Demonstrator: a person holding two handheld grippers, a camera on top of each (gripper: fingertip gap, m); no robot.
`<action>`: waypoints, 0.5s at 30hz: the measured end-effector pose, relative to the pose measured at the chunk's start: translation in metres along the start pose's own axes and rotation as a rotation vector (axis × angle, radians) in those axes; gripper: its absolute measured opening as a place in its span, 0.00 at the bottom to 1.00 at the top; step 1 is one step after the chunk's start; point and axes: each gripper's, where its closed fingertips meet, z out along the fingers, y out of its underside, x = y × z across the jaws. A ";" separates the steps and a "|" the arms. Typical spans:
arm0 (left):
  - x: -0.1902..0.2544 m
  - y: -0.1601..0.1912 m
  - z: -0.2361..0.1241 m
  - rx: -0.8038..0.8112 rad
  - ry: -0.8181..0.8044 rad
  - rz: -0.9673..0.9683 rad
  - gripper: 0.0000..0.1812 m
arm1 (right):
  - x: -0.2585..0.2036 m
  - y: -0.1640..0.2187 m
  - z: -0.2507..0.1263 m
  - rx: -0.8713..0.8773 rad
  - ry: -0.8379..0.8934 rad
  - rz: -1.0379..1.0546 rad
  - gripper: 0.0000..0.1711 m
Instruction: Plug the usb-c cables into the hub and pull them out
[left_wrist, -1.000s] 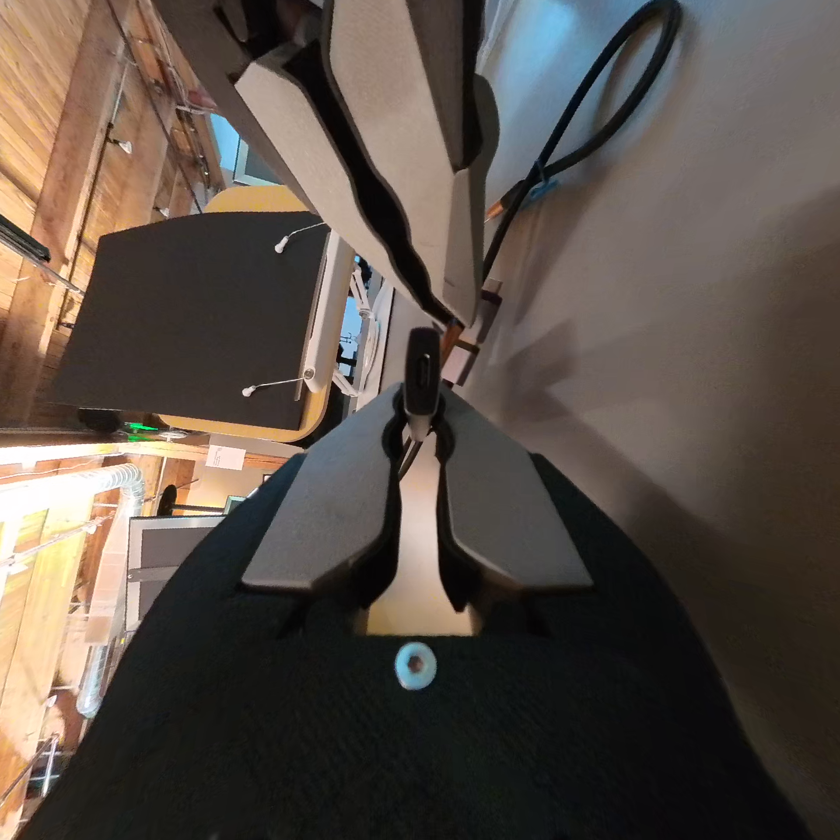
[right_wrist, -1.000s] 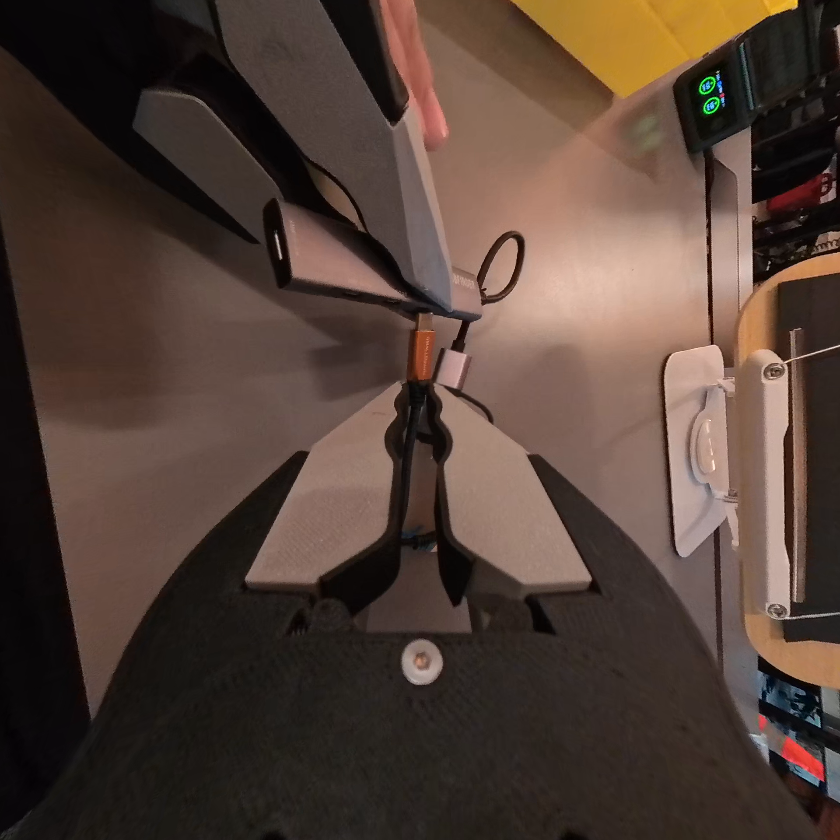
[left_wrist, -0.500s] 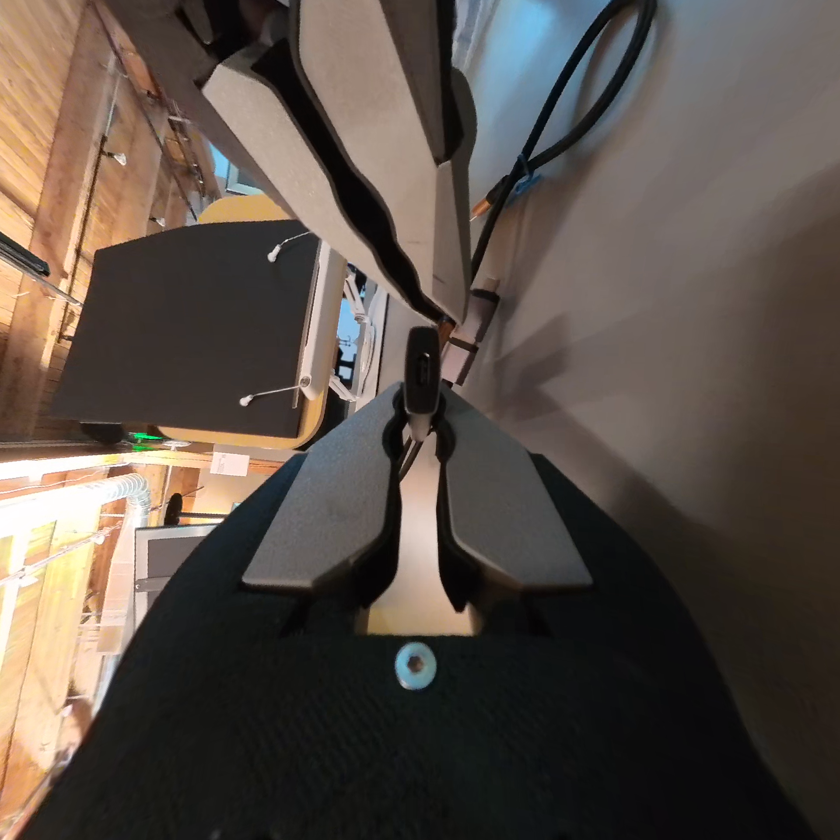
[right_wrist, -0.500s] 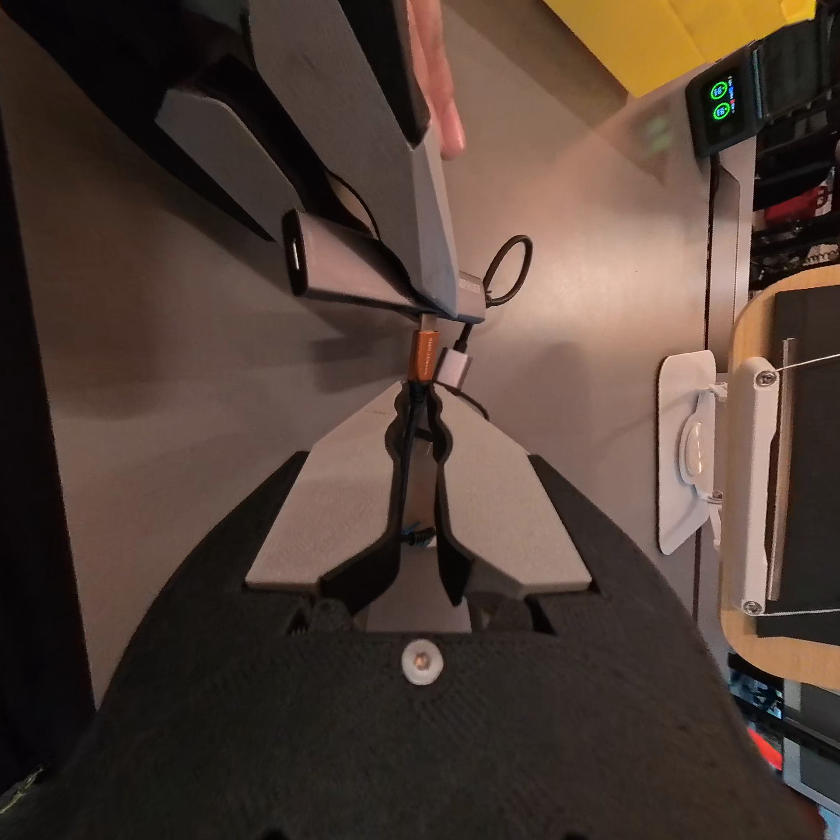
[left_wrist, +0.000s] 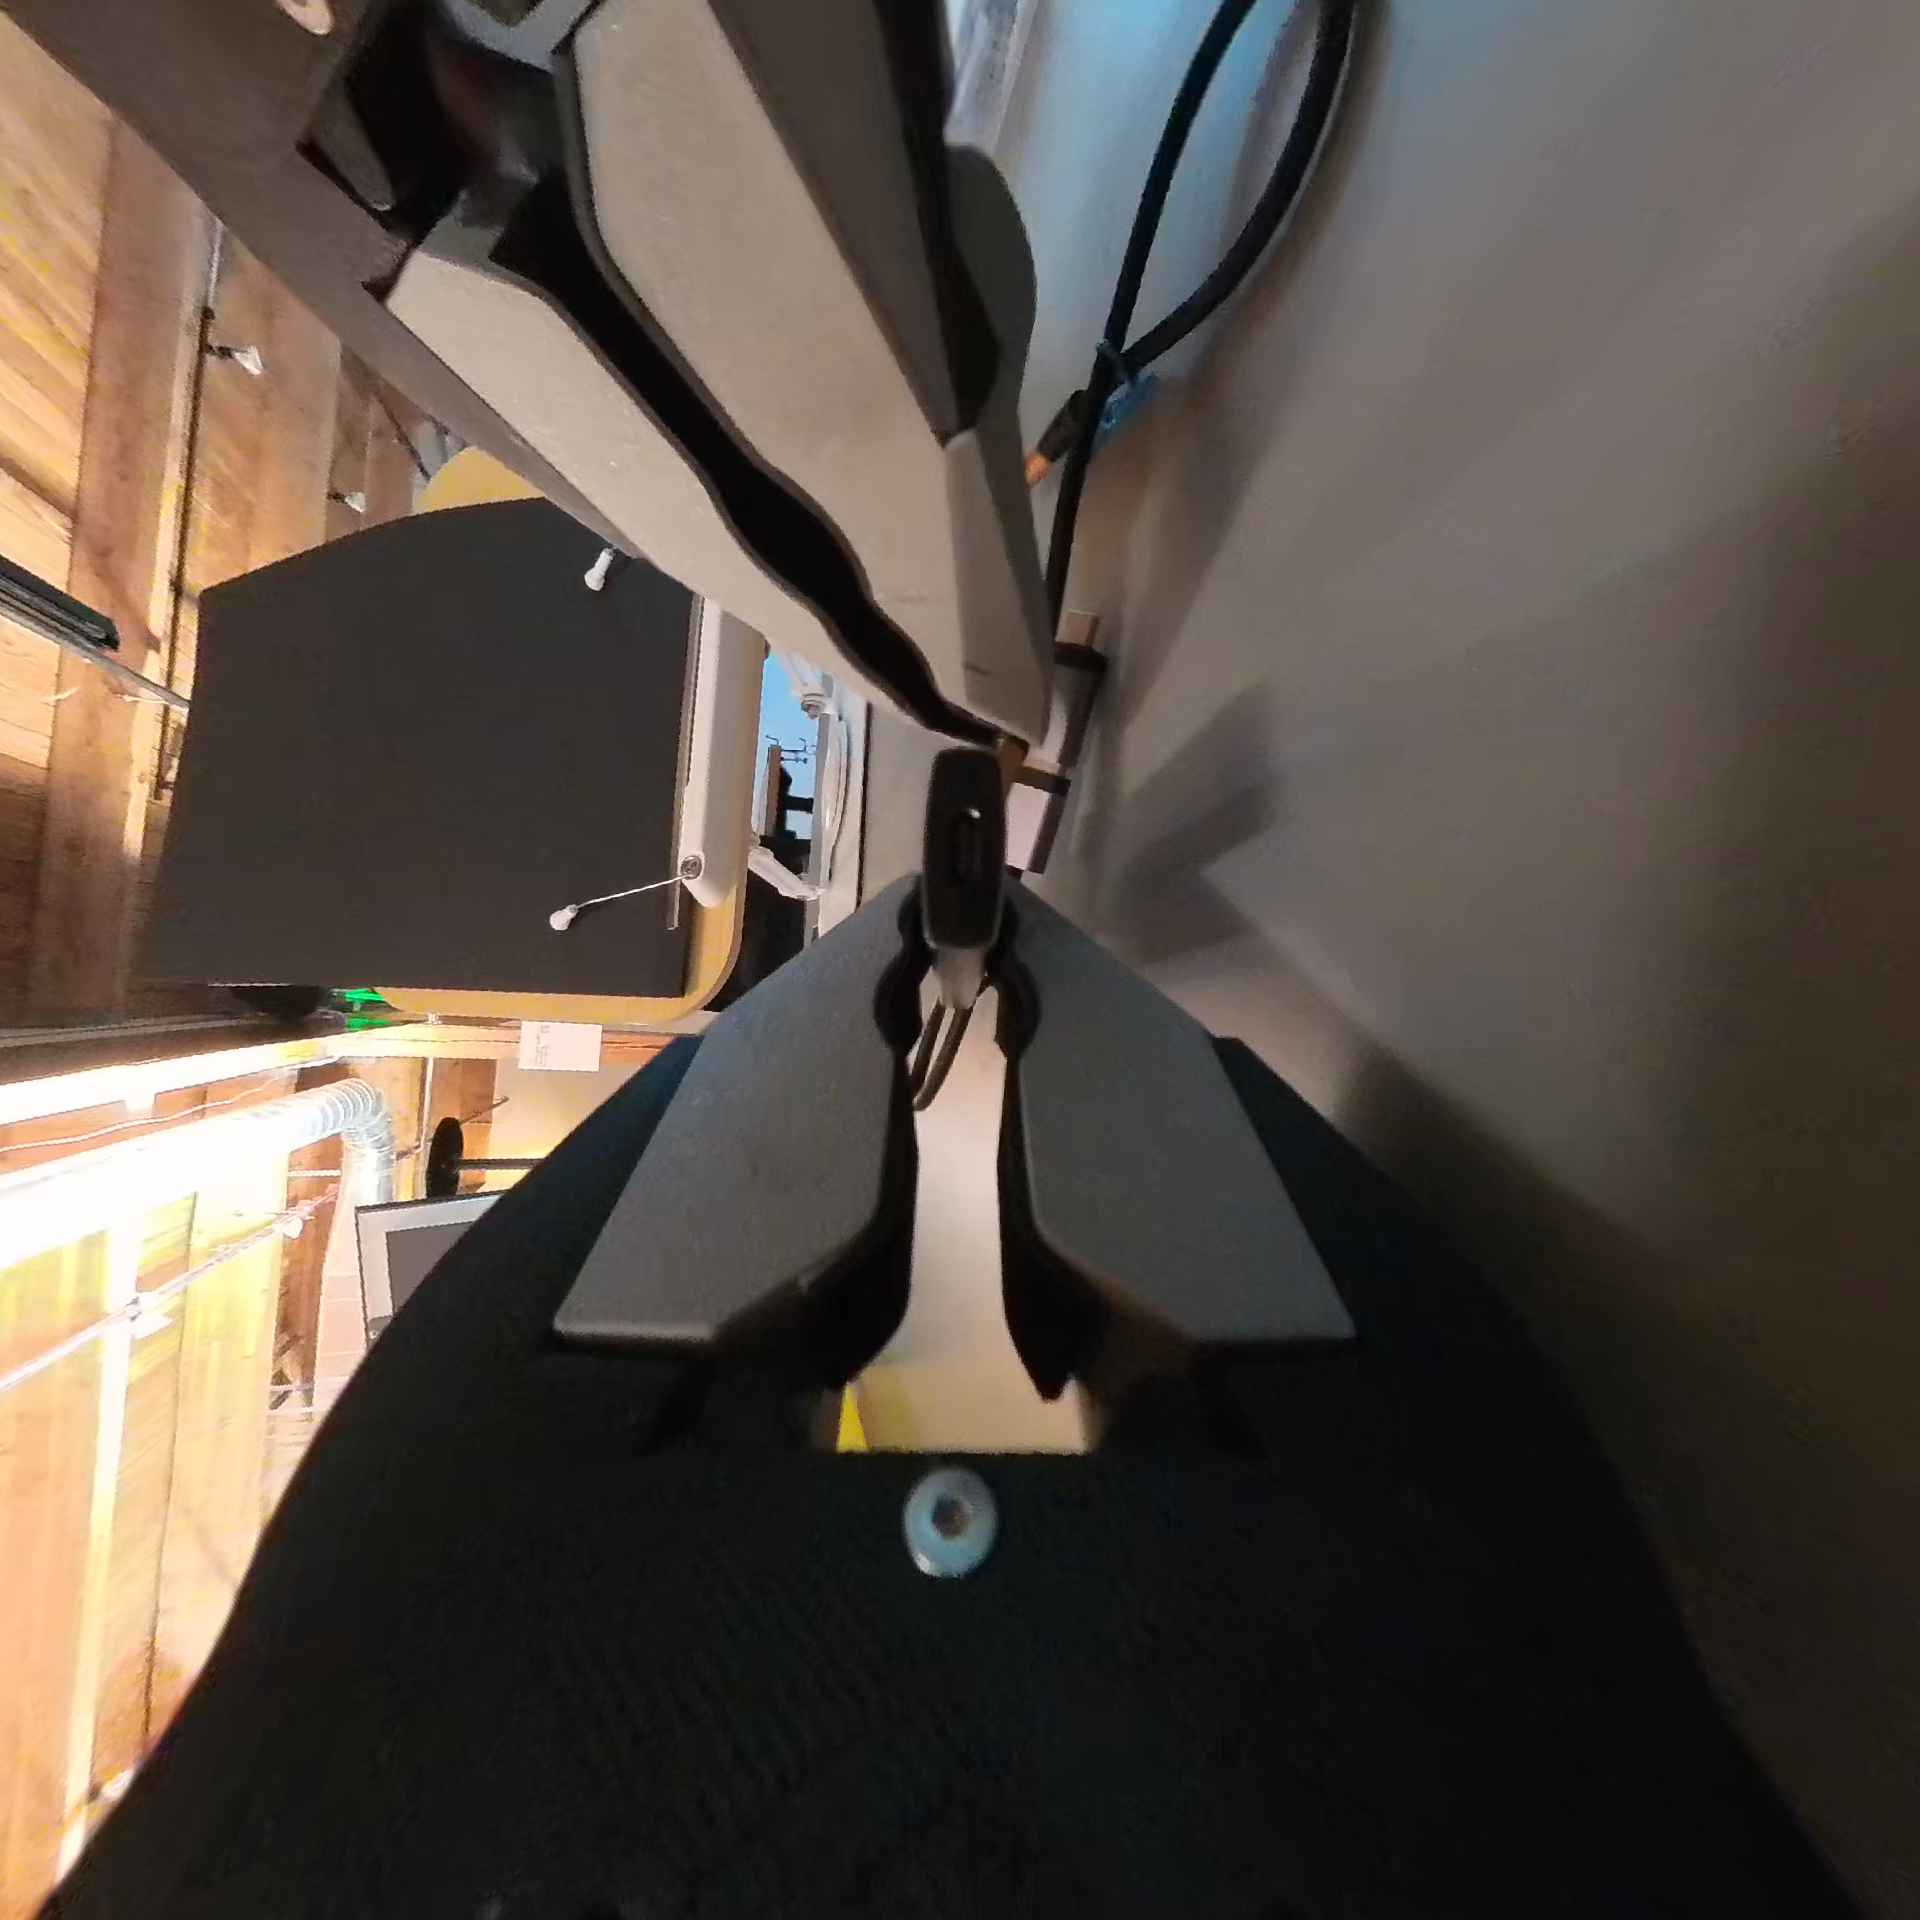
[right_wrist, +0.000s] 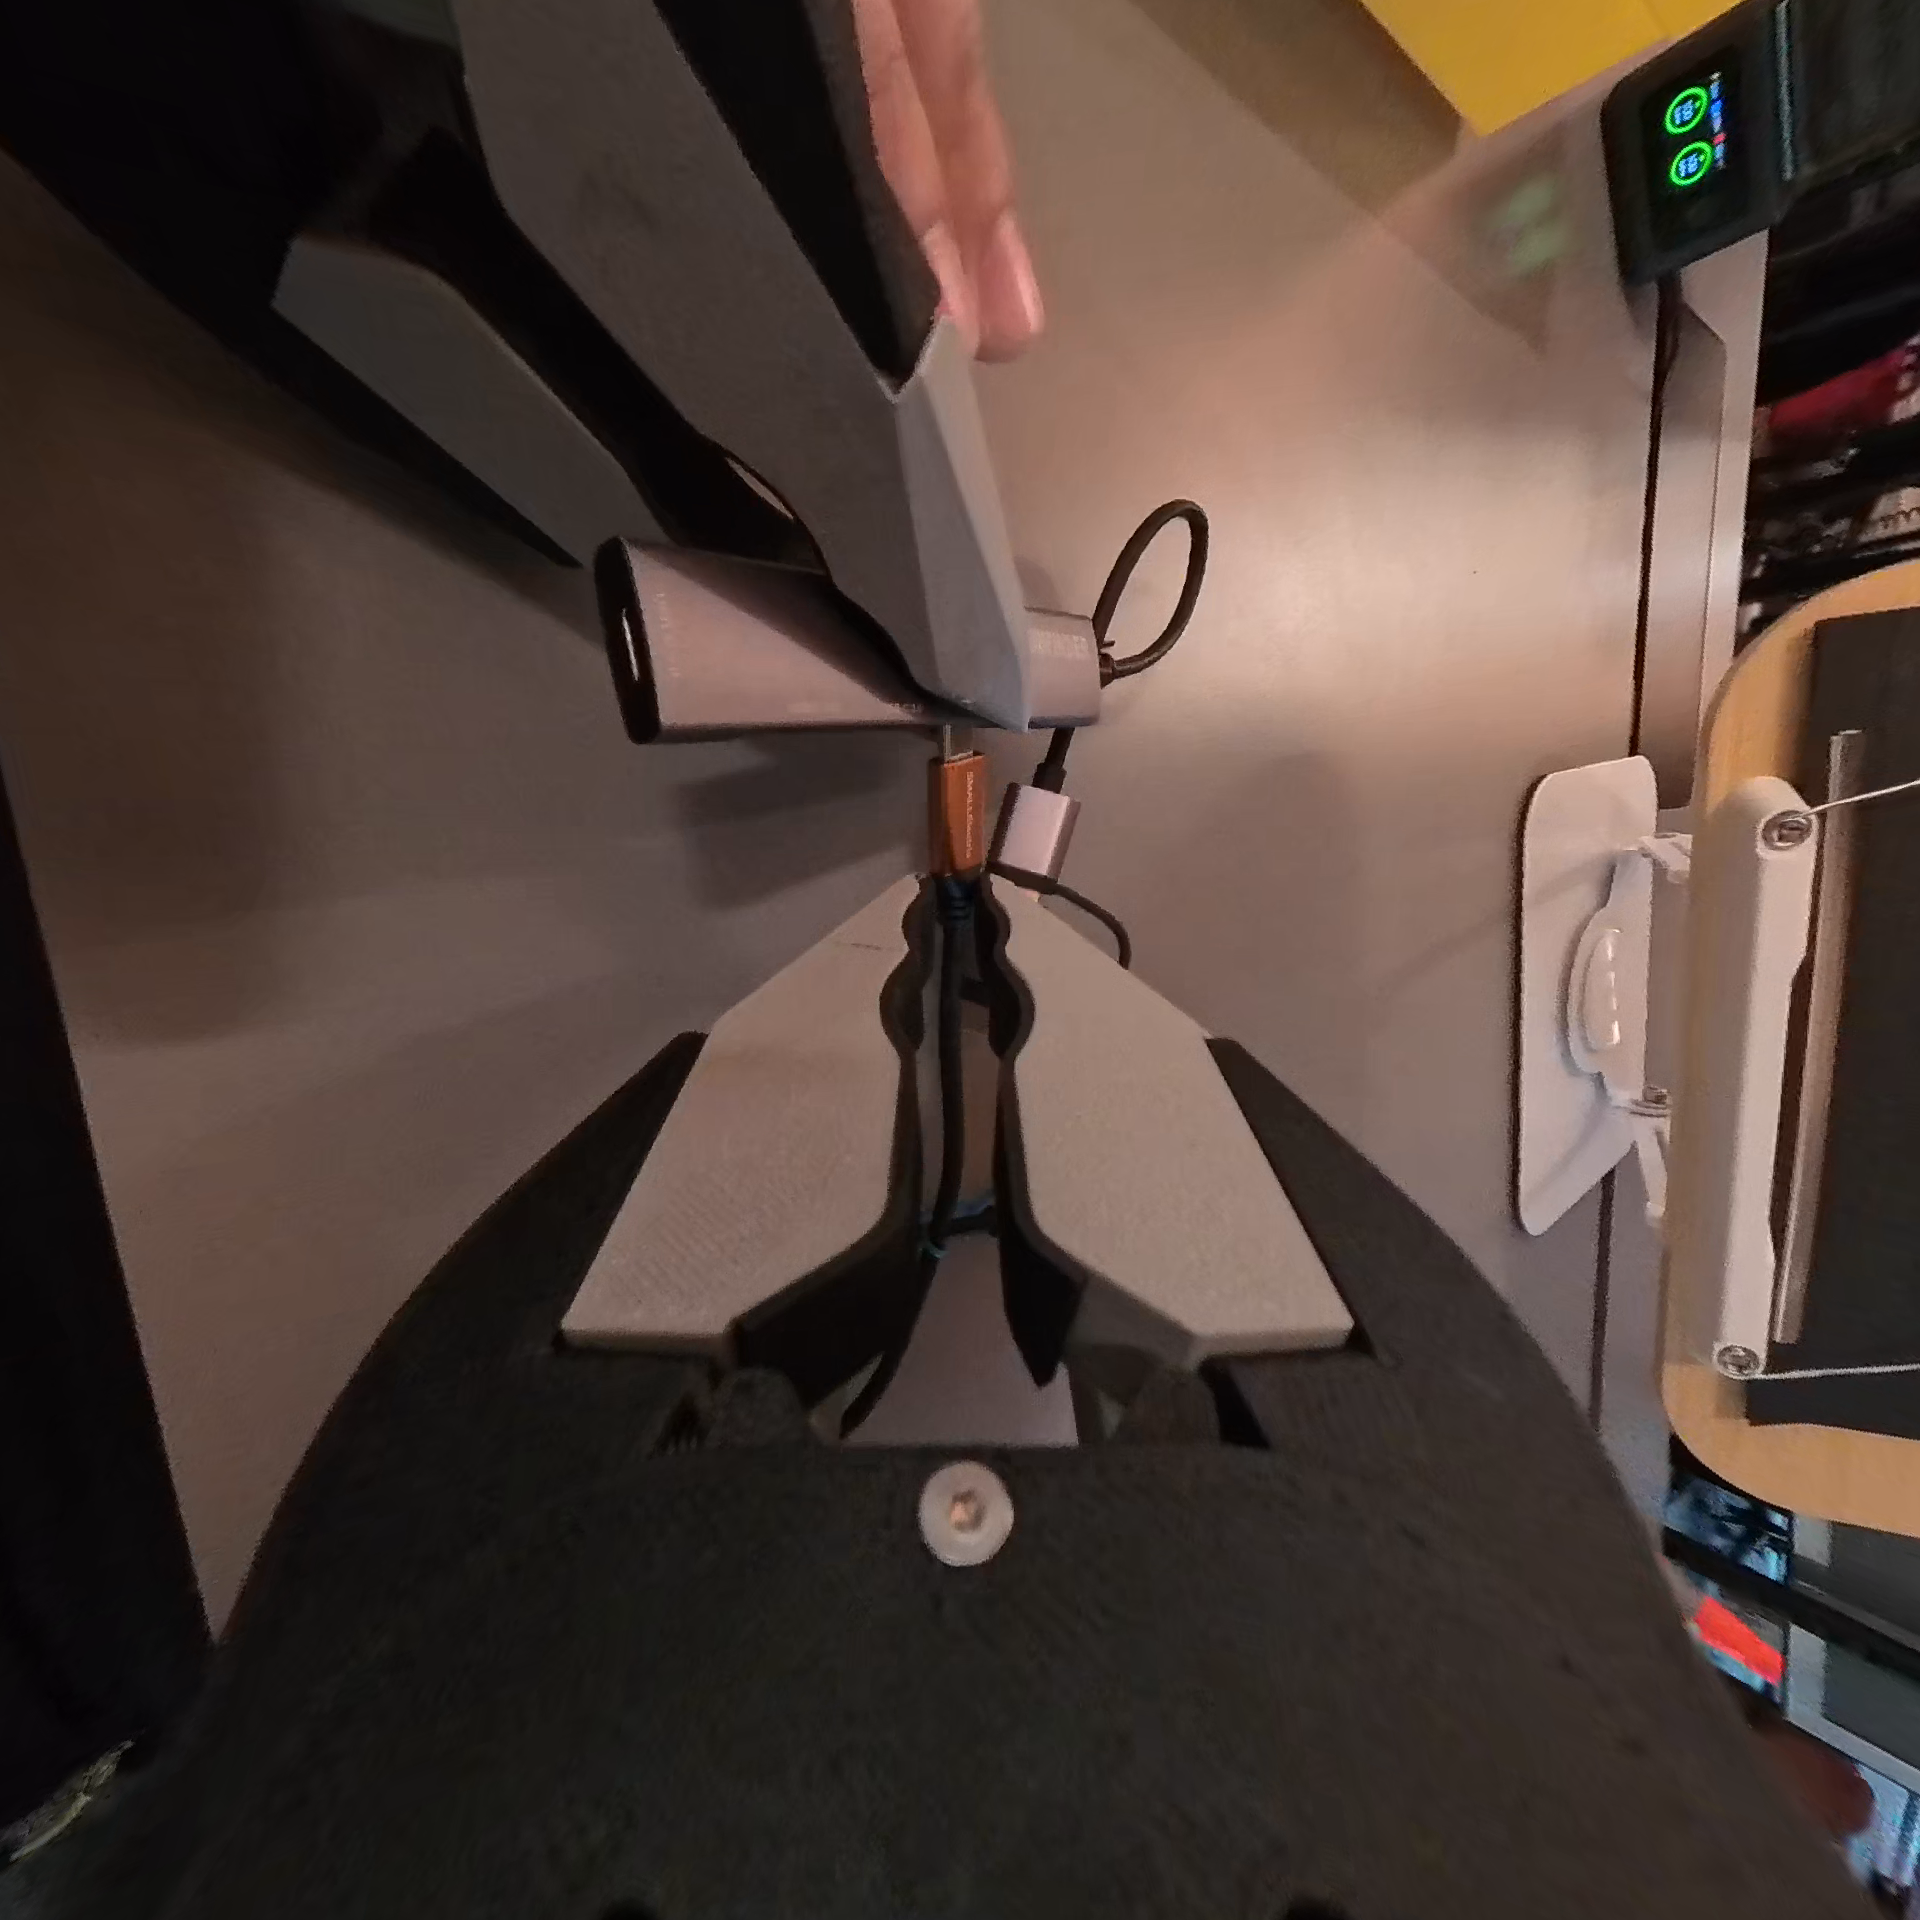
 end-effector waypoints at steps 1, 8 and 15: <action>0.000 0.000 0.000 -0.003 -0.002 0.002 0.04 | 0.000 0.000 0.000 0.003 -0.001 0.006 0.02; -0.003 0.004 0.001 -0.029 -0.022 0.019 0.04 | 0.003 -0.005 -0.003 0.041 -0.023 0.090 0.02; -0.003 0.006 0.001 -0.036 -0.008 -0.014 0.04 | 0.003 -0.007 -0.001 0.127 -0.091 0.152 0.02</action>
